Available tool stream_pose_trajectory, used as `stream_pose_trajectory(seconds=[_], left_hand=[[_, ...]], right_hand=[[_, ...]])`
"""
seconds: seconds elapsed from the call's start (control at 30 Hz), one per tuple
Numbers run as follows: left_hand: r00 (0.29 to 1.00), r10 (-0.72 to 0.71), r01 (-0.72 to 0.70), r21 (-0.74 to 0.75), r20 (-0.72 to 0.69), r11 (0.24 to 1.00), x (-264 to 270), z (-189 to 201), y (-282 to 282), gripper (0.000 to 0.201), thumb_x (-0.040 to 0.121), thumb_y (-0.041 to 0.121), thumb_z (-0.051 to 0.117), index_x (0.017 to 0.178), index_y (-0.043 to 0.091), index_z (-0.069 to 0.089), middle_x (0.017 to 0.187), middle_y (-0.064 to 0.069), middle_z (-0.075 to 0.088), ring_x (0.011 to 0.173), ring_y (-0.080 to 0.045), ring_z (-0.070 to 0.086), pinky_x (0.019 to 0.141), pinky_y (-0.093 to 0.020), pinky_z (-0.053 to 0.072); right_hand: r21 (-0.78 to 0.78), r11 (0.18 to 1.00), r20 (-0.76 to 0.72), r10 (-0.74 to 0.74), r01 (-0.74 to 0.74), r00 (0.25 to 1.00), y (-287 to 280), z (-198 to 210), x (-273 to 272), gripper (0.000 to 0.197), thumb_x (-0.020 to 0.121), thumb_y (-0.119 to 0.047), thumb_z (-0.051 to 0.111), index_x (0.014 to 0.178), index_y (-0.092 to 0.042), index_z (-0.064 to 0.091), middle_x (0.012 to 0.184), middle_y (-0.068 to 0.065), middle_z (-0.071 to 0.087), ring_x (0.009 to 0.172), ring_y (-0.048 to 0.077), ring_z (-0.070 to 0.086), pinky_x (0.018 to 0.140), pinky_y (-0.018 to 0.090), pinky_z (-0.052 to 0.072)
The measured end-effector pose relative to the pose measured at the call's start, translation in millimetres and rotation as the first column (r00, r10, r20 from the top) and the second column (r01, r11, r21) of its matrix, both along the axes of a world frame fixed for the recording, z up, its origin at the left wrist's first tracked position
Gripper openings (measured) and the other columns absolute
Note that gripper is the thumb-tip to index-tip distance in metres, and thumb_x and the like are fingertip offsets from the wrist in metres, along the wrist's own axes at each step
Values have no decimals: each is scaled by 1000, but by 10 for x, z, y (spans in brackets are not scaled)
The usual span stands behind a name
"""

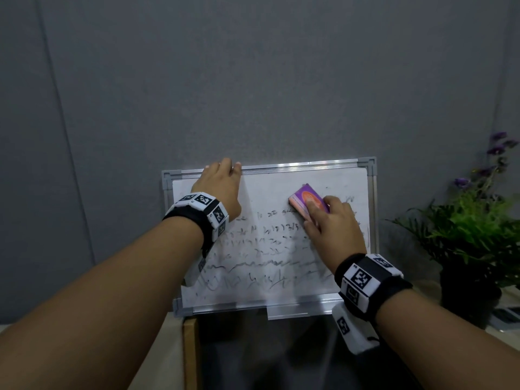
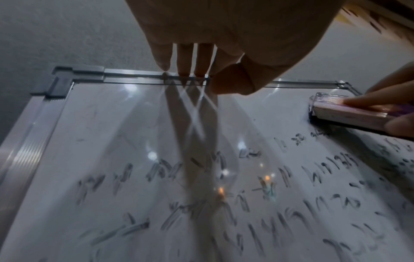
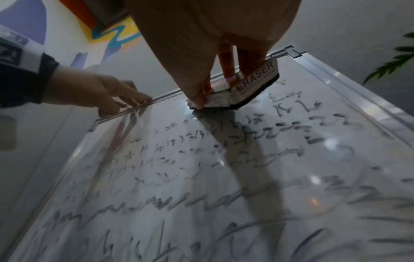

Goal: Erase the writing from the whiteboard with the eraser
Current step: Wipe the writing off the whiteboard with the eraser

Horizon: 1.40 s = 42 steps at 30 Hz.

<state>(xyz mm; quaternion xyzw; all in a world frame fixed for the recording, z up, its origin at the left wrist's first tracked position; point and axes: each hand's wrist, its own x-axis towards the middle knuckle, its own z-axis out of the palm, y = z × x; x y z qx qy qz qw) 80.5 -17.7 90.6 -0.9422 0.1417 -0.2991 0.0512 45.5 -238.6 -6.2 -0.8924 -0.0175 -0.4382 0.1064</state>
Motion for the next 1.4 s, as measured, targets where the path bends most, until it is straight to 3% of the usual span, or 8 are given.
stream_pose_trajectory(seconds=[0.27,0.4,0.53,0.7,0.87,1.07,1.4], left_hand=[[1000,14,-15,50,28,999,-17,6,-28,81,78,10,56,150,7,18,132,-7,34,123,-29,35,112,-39,27],[999,20,-22,45,36,999,-4,-12,-48,81,77,9,55,150,7,18,134,-7,33,125,-30,34,114,-39,26],[999,29,-31,57,45,998,-8,-13,-46,82,78,12,56,150,7,17,137,-8,32,127,-30,32,116,-41,22],[998,41,-44,73,49,996,16,-24,-63,86,76,15,57,151,7,16,140,-8,29,135,-28,26,120,-44,6],[1000,11,-11,18,27,1000,5,-6,-62,85,76,11,58,151,8,18,139,-7,30,132,-27,29,120,-40,8],[1000,10,-9,22,-3,1000,-12,17,-59,85,77,12,57,151,7,17,132,-6,32,128,-27,32,120,-41,7],[1000,11,-11,34,-2,999,-20,32,-80,83,78,14,58,151,5,18,128,-7,34,123,-28,36,119,-40,9]], right_hand=[[-25,1000,-8,-18,18,1000,-123,-135,-51,41,87,-26,62,125,-14,56,122,16,53,100,32,47,73,39,48],[30,999,7,-27,27,1000,-124,39,-28,41,89,-27,58,128,-16,55,125,14,50,106,31,45,78,40,47],[-15,1000,-45,-12,11,999,-92,2,-67,42,91,-28,55,131,-16,53,127,13,49,107,29,44,79,39,47],[12,998,-41,-56,56,998,-247,-28,-103,42,91,-28,56,131,-16,52,128,14,49,108,29,44,82,40,46],[58,997,-18,-51,52,999,-245,116,-76,42,92,-28,55,133,-16,52,129,14,48,111,29,41,86,40,44],[-7,998,-66,-61,61,996,-274,-125,-129,42,90,-28,58,130,-15,54,126,15,51,105,30,46,80,40,47],[60,996,-53,-63,66,997,-293,74,-110,43,93,-30,52,134,-18,50,131,12,46,113,27,41,87,41,45]])
